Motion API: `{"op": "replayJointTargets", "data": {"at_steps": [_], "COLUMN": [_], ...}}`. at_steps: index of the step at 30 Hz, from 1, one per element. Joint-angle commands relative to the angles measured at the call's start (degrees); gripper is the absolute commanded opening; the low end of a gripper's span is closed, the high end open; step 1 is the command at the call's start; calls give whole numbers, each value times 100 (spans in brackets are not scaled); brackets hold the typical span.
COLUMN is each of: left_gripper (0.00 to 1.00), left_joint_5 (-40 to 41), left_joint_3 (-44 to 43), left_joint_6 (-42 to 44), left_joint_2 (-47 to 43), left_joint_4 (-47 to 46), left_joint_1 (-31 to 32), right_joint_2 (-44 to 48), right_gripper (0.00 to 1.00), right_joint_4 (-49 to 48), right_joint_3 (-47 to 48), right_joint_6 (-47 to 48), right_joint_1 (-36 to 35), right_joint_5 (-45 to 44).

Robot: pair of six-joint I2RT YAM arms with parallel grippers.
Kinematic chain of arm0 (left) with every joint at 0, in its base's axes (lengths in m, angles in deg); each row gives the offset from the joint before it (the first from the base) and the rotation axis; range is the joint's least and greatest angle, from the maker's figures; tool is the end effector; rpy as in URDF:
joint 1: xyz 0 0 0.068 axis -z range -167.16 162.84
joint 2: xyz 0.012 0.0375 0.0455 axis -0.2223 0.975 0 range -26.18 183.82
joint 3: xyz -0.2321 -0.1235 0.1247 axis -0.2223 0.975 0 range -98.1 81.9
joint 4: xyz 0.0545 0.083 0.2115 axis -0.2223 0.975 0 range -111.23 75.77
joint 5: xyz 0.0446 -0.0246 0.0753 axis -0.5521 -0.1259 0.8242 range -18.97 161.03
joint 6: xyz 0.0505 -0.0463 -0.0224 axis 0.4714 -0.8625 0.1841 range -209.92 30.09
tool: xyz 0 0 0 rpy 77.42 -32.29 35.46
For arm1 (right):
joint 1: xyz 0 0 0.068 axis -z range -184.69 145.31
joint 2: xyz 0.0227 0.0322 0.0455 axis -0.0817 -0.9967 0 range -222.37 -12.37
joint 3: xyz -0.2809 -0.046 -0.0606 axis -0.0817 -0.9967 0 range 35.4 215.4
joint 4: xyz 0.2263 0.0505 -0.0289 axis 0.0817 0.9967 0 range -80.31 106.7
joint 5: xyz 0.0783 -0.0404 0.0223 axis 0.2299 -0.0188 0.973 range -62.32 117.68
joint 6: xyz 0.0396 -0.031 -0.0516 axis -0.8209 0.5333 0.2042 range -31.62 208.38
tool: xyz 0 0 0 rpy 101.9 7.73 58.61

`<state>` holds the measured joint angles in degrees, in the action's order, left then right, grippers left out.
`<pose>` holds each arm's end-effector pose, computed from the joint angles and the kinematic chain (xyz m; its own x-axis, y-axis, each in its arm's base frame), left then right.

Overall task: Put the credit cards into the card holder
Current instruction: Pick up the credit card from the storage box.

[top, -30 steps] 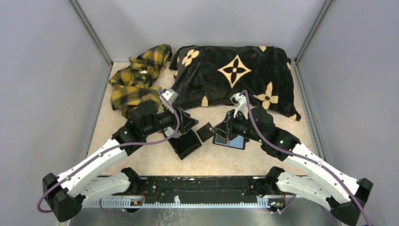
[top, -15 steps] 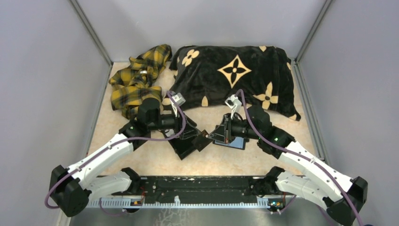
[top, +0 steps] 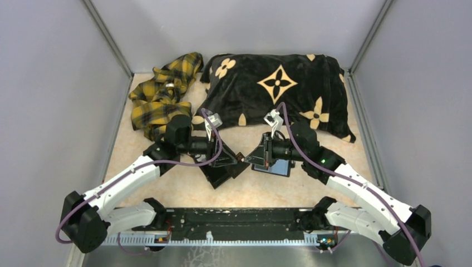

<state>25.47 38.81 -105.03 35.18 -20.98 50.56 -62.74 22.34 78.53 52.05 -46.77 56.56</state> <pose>0.1458 -0.1666 0.3144 -0.4940 0.1511 -0.8562 0.8650 0.1855 -0.4663 0.1136 0.1415 0.3207 -0.7508 0.0211 -0.6602 -0.5947 0.4134 0.6895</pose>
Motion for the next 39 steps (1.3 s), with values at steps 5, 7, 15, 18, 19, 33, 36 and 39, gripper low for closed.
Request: {"op": "replayJointTargets", "data": {"at_steps": [5,7,15,18,19,33,36,39], "left_gripper": [41,39,6,0,0,0,0,0], "left_joint_5": [-681,-760,-916,-950,-960,878,1523,2003], "left_joint_3": [-82,-82,-53,-41,-24,278,286,231], "left_joint_6": [202,248,287,266,246,-1574,-1980,-2248], "left_joint_2": [253,319,422,499,526,1327,1544,1883], "left_joint_4": [173,215,166,110,73,-1429,-1686,-1927], "left_joint_1": [-54,-58,-145,-159,-166,1,253,580], "right_joint_2": [-133,-169,-293,-319,-326,544,677,750], "right_gripper": [0,0,0,0,0,54,54,47], "right_joint_4": [-559,-587,-651,-681,-677,720,979,1140], "right_joint_3": [99,99,-4,-31,-33,-184,-380,-644], "right_joint_6": [-113,-113,-111,-123,-115,202,5,-236], "right_joint_1": [253,290,431,489,510,621,614,623], "right_joint_5": [422,459,569,616,618,-2073,-2635,-3029]}}
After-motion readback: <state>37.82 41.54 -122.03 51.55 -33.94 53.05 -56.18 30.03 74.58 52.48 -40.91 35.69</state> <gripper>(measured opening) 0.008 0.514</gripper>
